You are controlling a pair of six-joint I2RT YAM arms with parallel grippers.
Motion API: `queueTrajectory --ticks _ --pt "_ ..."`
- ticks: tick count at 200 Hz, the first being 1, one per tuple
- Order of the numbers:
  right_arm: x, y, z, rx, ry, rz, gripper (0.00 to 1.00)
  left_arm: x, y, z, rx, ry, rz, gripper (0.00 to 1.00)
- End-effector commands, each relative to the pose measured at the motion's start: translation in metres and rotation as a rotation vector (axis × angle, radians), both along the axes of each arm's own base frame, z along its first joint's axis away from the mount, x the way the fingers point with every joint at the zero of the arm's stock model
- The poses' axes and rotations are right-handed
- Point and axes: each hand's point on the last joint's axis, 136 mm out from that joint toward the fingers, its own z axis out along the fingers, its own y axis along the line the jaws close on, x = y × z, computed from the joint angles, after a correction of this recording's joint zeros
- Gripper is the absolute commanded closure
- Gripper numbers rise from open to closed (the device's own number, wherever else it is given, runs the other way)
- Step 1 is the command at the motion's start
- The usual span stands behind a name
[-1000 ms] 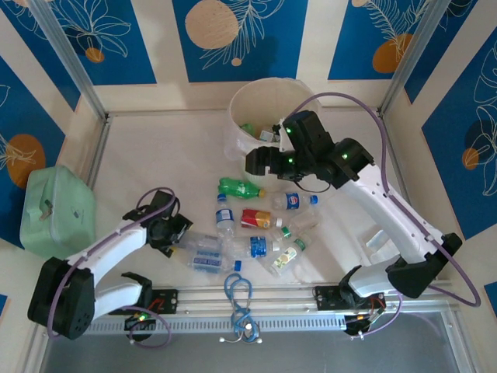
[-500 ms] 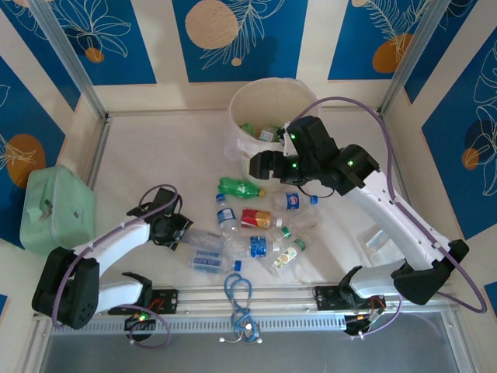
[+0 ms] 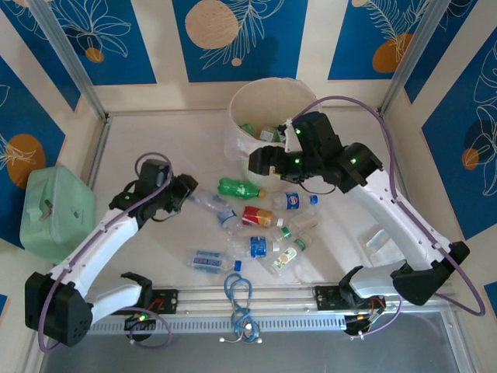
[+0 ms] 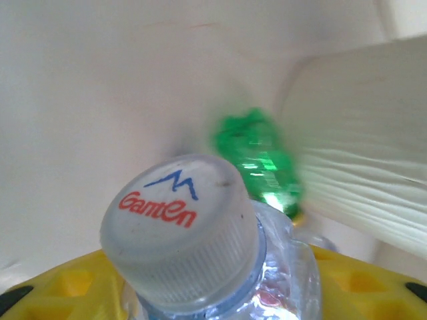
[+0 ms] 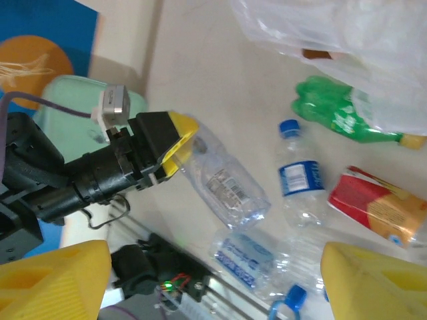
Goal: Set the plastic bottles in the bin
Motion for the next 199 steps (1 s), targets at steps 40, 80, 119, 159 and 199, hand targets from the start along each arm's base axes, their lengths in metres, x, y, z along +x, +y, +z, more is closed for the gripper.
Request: queueTrajectory --ticks 40,80,119,159,199 --pt "-0.01 0.018 0.042 0.222 0.031 0.153 0.14 0.013 -0.08 0.179 -0.385 -0.643 -0.46 0.53" --pt "-0.013 0.028 0.049 0.231 0.033 0.186 0.1 0.001 -0.092 0.233 -0.603 -0.8 -0.571 0.53" --pt "-0.014 0.047 0.067 0.3 0.027 0.255 0.09 -0.001 -0.095 0.246 -0.691 -0.825 -0.611 0.53" --pt "-0.018 0.07 0.072 0.305 0.031 0.317 0.12 -0.005 -0.096 0.25 -0.7 -0.834 -0.63 0.51" --pt "-0.018 0.081 0.073 0.304 0.031 0.341 0.2 -0.001 -0.098 0.243 -0.675 -0.812 -0.627 0.51"
